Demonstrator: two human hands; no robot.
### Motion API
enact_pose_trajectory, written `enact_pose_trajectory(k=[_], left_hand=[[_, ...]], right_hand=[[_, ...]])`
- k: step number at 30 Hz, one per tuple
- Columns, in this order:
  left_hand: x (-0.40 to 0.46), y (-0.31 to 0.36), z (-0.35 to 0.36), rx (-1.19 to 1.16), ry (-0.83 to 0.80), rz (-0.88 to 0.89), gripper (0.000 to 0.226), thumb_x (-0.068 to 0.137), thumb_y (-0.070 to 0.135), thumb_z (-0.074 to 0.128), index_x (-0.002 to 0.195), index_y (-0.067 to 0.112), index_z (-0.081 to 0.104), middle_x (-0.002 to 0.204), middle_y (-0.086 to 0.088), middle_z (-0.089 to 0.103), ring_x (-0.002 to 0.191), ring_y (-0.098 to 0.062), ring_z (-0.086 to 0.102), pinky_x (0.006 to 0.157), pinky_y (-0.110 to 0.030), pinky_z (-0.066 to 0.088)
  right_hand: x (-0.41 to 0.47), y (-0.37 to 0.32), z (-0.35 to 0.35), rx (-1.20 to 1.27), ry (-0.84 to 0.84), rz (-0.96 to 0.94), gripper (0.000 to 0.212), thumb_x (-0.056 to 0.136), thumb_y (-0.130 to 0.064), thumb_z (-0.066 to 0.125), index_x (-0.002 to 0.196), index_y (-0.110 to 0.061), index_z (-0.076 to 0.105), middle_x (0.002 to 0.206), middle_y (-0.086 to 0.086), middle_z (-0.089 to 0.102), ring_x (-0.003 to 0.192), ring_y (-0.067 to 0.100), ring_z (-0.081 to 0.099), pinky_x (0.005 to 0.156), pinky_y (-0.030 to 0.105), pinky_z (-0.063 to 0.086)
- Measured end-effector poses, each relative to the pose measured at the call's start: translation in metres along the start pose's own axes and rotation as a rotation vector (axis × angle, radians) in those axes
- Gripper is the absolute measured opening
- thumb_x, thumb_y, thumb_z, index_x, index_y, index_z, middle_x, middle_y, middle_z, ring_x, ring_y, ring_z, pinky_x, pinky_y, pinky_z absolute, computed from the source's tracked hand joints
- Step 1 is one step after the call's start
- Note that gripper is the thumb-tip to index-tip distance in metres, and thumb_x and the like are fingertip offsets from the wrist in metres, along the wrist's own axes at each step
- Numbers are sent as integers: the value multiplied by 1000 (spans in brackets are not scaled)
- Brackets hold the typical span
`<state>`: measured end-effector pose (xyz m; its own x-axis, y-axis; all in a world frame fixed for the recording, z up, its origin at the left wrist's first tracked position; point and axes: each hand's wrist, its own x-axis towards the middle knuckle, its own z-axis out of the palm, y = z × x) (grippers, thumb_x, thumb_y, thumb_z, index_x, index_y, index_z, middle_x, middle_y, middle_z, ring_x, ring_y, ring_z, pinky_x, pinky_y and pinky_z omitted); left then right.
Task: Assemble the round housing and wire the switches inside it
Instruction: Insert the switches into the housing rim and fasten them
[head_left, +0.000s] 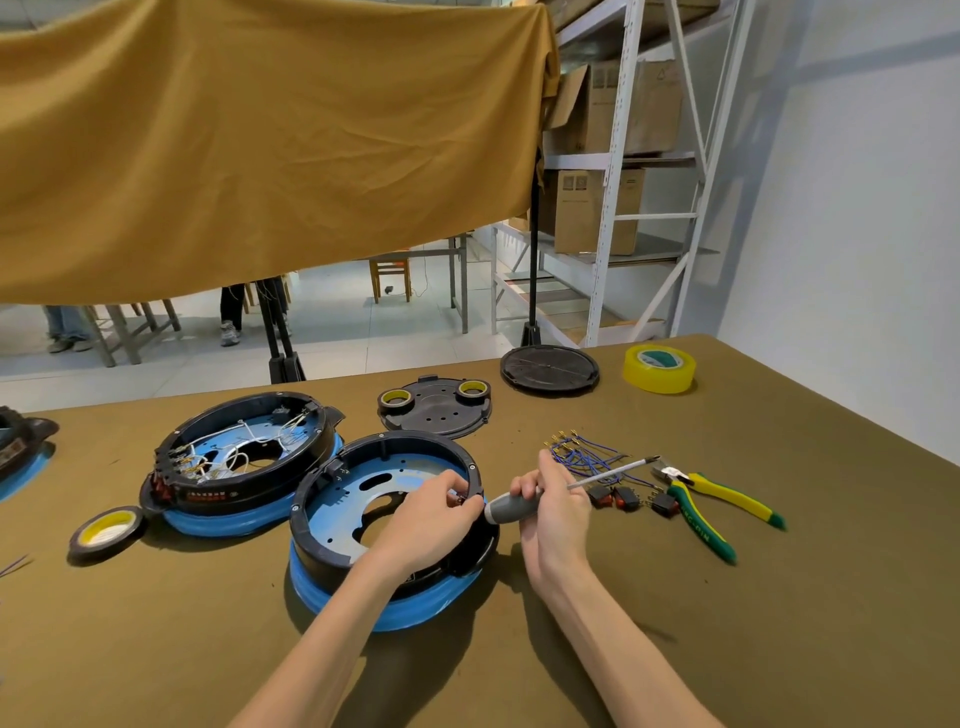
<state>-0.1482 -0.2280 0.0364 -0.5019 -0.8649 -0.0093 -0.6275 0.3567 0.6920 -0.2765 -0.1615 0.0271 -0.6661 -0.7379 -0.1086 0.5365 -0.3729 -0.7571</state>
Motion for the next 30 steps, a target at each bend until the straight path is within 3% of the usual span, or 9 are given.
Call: enact_pose_trajectory(k=[6,10,12,16,20,22,26,28,30], left_hand=[[1,-1,2,48,16,11,19,100,49,54,111,34,53,96,15,60,88,-2,60,65,-21,44],[-1,1,2,74,45,6,17,100,49,54,111,35,52,97,13,61,86,0,59,63,-17,42],[-2,3,4,100,67,14,17,100,48,54,110,34,53,96,14,61,84,1,58,61,-15,40],[-5,6,7,115,114,27,23,100,45,53,113,26,58,92,13,64,80,-2,61,60,-18,45],[-9,8,10,154,135,81,22,103,38,50,113,20,59,100,3,65,87,-12,64,80,-37,60],[-9,8,10,186,147,96,22,104,37,48,108,19,58,99,1,63,86,-14,63,79,-38,59],[-10,9,12,220,159,111,21,105,37,46,95,21,55,87,2,60,76,-14,60,62,-29,48],[-9,8,12,196,152,104,20,104,38,47,97,21,56,87,3,61,76,-12,61,61,-28,47],[-7,7,7,148,112,85,21,104,40,49,108,23,60,95,6,65,81,-7,61,66,-25,50]], right_hand=[[4,-7,-6,71,-25,20,34,106,-20,54,74,-11,50,56,1,44,56,11,50,73,33,45],[3,1,-4,-22,-29,52,23,104,-25,57,86,-11,54,57,2,45,60,15,50,77,35,46],[6,-3,-6,-84,-26,55,28,102,-30,62,80,-13,55,56,1,49,57,14,53,76,37,49],[15,-16,-24,-579,-9,1,24,97,-32,69,102,-15,52,64,-1,59,53,11,55,56,27,52],[19,-24,-47,-1216,-74,-168,26,97,-26,65,106,-25,40,91,-2,62,62,6,59,53,17,45],[18,-26,-52,-1443,-133,-249,28,95,-26,70,106,-25,44,96,-7,61,76,8,63,61,24,52],[13,-29,-56,-1845,-158,-420,28,91,-39,72,108,-29,53,105,-7,65,95,14,60,81,32,53],[13,-27,-57,-1885,-193,-486,29,93,-41,69,116,-29,57,115,-8,62,108,15,55,94,32,47],[13,-27,-53,-1732,-239,-535,25,97,-39,67,118,-28,61,116,-11,58,112,10,52,99,30,44]])
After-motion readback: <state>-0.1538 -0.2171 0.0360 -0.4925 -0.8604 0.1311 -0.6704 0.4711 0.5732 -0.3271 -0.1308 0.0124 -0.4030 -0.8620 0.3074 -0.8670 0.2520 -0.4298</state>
